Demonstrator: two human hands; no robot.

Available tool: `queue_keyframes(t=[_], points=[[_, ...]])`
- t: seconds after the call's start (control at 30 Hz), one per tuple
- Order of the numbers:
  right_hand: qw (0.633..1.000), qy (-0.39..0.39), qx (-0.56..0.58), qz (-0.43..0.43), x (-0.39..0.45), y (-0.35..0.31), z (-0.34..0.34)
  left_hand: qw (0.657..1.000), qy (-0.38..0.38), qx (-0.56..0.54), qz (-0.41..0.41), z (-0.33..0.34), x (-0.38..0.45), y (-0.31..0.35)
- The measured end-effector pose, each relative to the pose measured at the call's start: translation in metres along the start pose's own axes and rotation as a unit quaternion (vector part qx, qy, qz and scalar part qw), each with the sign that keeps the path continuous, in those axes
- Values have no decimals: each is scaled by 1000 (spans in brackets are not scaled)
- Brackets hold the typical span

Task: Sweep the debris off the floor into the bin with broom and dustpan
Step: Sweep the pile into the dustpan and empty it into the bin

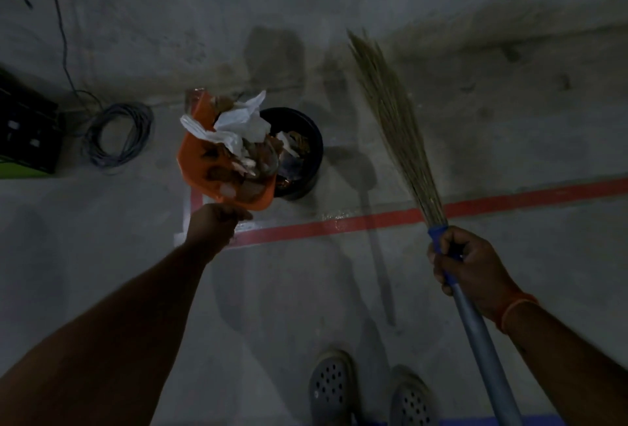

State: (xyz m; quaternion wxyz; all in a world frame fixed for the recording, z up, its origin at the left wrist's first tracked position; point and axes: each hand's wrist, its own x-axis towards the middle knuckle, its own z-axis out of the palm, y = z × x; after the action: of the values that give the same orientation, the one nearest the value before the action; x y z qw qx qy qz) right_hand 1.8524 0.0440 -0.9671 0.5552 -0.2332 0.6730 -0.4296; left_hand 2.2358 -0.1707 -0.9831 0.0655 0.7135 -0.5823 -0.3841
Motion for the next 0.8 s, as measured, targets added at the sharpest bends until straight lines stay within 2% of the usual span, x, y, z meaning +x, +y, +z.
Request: queue_keyframes(t=[0.37, 0.8], points=[[1000, -7, -11, 1, 3, 5, 5, 991, 22, 122, 55, 5, 5, 15], [1000, -13, -6, 5, -11, 19, 14, 980, 29, 185, 70, 3, 3, 31]])
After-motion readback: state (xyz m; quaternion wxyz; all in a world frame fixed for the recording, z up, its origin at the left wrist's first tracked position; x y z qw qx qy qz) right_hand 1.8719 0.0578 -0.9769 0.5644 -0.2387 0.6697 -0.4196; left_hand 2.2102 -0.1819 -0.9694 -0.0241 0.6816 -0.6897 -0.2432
